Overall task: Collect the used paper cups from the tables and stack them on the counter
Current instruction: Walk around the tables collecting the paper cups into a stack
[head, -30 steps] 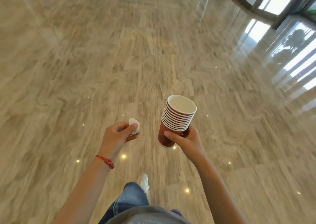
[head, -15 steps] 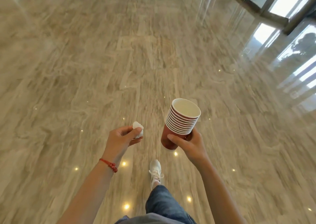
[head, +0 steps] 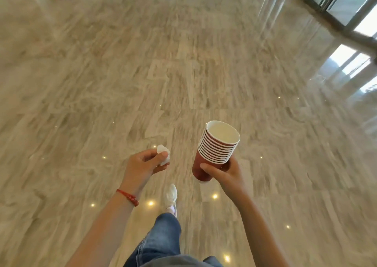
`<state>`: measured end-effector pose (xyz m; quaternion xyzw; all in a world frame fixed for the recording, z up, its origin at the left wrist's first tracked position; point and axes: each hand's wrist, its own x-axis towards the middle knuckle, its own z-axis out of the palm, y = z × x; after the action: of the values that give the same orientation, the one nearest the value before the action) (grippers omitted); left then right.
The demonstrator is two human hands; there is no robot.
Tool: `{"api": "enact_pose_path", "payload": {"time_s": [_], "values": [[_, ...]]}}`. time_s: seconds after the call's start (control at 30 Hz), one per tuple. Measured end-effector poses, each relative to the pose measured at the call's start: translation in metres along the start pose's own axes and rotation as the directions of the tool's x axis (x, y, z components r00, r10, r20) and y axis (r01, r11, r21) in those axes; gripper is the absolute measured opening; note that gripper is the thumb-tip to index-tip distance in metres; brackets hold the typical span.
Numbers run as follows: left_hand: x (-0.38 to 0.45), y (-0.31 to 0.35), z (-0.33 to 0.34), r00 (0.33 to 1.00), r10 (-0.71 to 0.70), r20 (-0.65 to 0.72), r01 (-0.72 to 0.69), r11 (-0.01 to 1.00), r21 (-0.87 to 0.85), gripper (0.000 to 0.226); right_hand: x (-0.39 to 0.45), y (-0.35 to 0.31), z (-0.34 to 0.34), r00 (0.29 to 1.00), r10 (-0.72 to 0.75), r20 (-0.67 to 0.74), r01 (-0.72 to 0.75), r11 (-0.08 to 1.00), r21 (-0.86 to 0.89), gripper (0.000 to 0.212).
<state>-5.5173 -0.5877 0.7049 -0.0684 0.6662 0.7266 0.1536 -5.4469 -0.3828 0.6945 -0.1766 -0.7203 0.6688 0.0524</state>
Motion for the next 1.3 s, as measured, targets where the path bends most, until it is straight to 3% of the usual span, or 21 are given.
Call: {"api": "enact_pose_path", "payload": {"time_s": [0.47, 0.8, 1.1, 1.3], "values": [[0.382, 0.129, 0.060, 1.000, -0.005, 0.028, 0.004, 1.000, 0.024, 0.005, 0.388, -0.078, 0.025, 1.000, -0.012, -0.005, 0.012, 1.000, 0.029, 0.042], [0.627, 0.173, 0.132, 0.999, -0.031, 0.019, 0.030, 0.999, 0.030, 0.006, 0.649, -0.096, 0.010, 1.000, -0.012, -0.026, 0.013, 1.000, 0.018, 0.045], [0.843, 0.252, 0.190, 0.999, -0.030, -0.033, 0.030, 1.000, 0.009, 0.003, 0.885, -0.153, -0.011, 1.000, -0.005, -0.029, 0.005, 1.000, 0.011, 0.039], [0.991, 0.286, 0.220, 1.000, -0.027, 0.006, 0.026, 1.000, 0.016, 0.004, 1.036, -0.168, 0.001, 1.000, -0.002, -0.007, 0.002, 1.000, 0.013, 0.037]]}}
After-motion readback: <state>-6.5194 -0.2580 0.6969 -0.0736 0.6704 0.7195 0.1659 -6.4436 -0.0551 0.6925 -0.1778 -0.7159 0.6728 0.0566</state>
